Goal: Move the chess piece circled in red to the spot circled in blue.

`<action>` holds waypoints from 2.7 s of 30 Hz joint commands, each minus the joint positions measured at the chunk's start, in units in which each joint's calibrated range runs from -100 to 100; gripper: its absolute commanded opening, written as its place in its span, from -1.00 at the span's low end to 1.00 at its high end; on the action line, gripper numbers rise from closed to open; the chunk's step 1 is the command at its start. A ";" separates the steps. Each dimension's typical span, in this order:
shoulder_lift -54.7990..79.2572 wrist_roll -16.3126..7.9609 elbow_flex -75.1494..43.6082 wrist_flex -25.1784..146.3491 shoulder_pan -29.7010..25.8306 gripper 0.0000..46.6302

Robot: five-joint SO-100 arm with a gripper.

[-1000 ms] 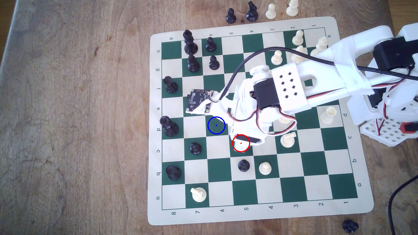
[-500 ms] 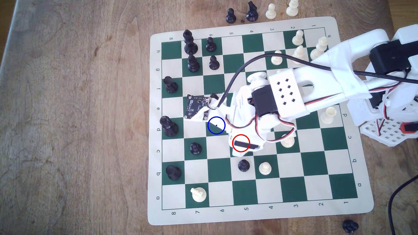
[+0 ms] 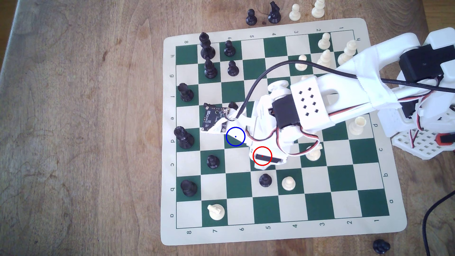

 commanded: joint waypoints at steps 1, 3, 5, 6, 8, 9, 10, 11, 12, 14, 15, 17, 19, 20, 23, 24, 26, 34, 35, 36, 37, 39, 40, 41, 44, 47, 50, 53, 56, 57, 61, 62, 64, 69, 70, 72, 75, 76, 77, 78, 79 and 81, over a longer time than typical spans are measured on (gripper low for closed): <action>-1.11 -0.20 -4.51 -0.25 -0.35 -0.64; -1.28 -0.20 -4.51 -0.16 -0.35 -0.79; -1.45 -0.10 -4.51 0.08 -0.50 -0.88; -1.45 -0.10 -4.51 0.16 -0.50 -0.89; -1.70 0.00 -4.51 0.33 -0.58 -0.91; -1.96 0.05 -4.51 0.57 -0.58 -0.91; -2.30 0.10 -4.51 0.82 -0.58 -0.91; -2.89 0.15 -4.51 1.15 -0.58 -0.91; -3.82 0.15 -4.51 1.64 -0.58 -0.91; -6.29 -0.05 -6.41 4.67 -0.66 -0.91; -6.96 -0.15 -7.32 5.73 -0.74 -0.91; -8.49 -0.29 -10.04 7.86 -0.97 -0.92; -8.58 -0.29 -12.21 9.42 -0.97 -0.92; -8.58 -0.29 -12.67 9.50 -0.81 -0.92; -7.64 0.15 -14.57 9.17 0.91 -0.92; -7.39 0.44 -14.66 8.35 1.45 -0.92; -5.95 1.27 -16.38 7.94 3.10 -0.92; 0.25 2.30 -20.01 5.24 5.44 -0.92; 1.44 2.34 -19.56 3.77 5.68 -0.92; 2.12 2.39 -19.56 3.28 5.83 -0.92; 2.63 2.44 -19.56 2.78 5.99 -0.92; 4.24 2.54 -19.65 1.47 6.54 -0.92; 4.75 2.59 -19.92 1.31 6.69 -0.92; 5.09 2.64 -20.01 0.90 6.85 -0.92; 5.94 2.78 -20.01 0.16 7.24 -0.92; 6.62 2.88 -20.01 -0.16 7.48 -0.92; 7.64 2.93 -20.01 -1.15 7.87 -0.92; 8.15 3.08 -19.92 -1.31 7.79 -0.92; 8.57 3.22 -19.83 -1.31 7.40 -0.92; 8.99 3.37 -19.74 -1.15 7.16 -0.92; 9.76 3.57 -19.29 -0.98 7.09 -0.91; 9.84 3.57 -19.29 -0.98 7.01 -0.91; 10.18 3.57 -19.29 -0.98 7.01 -0.91; 11.54 3.57 -19.29 -1.56 7.16 -0.87; 11.63 3.57 -19.29 -1.64 7.32 -0.73; 11.37 3.57 -19.29 -1.64 7.32 -0.53; 10.10 3.57 -19.19 -1.47 7.48 -0.29; 9.67 3.57 -19.19 -1.31 7.55 -0.27; 9.33 3.57 -19.19 -1.15 7.55 -0.25; 8.99 3.57 -19.19 -0.90 7.63 -0.25; 8.15 3.57 -19.10 -0.41 7.71 -0.23; 7.21 3.61 -18.83 -0.08 7.79 -0.20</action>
